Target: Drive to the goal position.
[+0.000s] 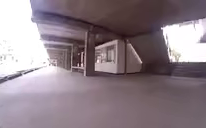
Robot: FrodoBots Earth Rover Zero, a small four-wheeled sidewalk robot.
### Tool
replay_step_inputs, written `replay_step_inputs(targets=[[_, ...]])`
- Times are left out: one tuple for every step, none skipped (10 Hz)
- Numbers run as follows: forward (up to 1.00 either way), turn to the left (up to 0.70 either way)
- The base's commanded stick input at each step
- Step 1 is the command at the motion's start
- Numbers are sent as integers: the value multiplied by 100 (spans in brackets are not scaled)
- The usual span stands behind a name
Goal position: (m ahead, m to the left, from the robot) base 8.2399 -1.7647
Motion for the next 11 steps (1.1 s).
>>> replay_step_inputs(targets=[[50, 0], [50, 0], [50, 0], [50, 0], [50, 0], [50, 0], [50, 0], [50, 0], [50, 0], [50, 0], [50, 0]])
